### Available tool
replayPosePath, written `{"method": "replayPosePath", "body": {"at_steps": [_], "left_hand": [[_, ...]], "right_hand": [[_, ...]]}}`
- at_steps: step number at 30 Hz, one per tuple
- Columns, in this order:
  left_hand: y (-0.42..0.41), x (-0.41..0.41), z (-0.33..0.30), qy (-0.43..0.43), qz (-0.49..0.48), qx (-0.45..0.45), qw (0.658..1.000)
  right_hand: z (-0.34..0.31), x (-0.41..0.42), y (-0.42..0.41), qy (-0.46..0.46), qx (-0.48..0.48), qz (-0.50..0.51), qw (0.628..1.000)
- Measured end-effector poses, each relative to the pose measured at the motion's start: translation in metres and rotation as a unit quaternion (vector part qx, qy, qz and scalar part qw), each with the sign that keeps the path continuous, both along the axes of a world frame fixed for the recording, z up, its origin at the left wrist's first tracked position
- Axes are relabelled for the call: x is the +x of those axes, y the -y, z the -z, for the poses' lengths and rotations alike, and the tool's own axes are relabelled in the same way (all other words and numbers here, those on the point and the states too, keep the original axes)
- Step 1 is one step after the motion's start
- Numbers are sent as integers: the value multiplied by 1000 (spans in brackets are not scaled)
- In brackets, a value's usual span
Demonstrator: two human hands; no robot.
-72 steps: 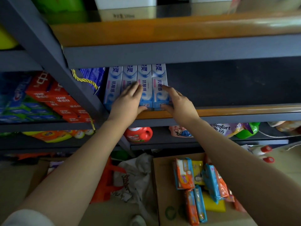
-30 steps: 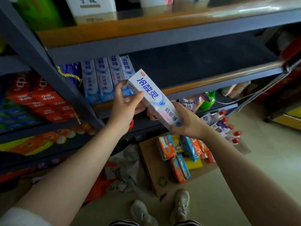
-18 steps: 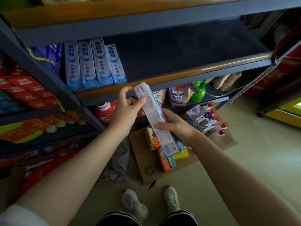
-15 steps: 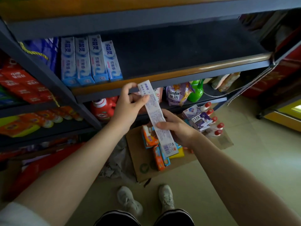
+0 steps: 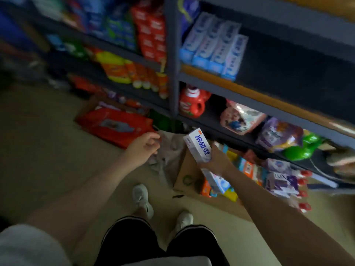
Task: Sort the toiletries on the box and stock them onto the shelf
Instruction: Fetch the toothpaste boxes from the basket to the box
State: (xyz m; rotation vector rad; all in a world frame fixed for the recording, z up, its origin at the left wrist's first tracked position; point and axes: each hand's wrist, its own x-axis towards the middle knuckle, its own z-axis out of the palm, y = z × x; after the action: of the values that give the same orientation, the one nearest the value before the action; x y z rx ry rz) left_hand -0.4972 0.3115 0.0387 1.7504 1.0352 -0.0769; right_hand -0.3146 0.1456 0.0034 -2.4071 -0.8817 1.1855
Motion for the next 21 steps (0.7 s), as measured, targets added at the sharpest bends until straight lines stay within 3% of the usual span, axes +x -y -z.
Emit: {"method": "replayPosePath", "body": {"at_steps": [5,10,16,21], "left_hand": [[-48,-136,8,8,-200,39,979],[-107,-263,1,-51,-329,75,940],[-194,-393,-1,-118,-370,84,918],[-303,-444,-24,-108,-355,147,917]], "right_hand": [[-20,-80,-122,-38,59,-183,981],[-55,-190,-252,-89,128,-289,945],[-50,-295,-396,-67,136,-325,934],[-29,-341,-512,-27,105,-314,943]]}}
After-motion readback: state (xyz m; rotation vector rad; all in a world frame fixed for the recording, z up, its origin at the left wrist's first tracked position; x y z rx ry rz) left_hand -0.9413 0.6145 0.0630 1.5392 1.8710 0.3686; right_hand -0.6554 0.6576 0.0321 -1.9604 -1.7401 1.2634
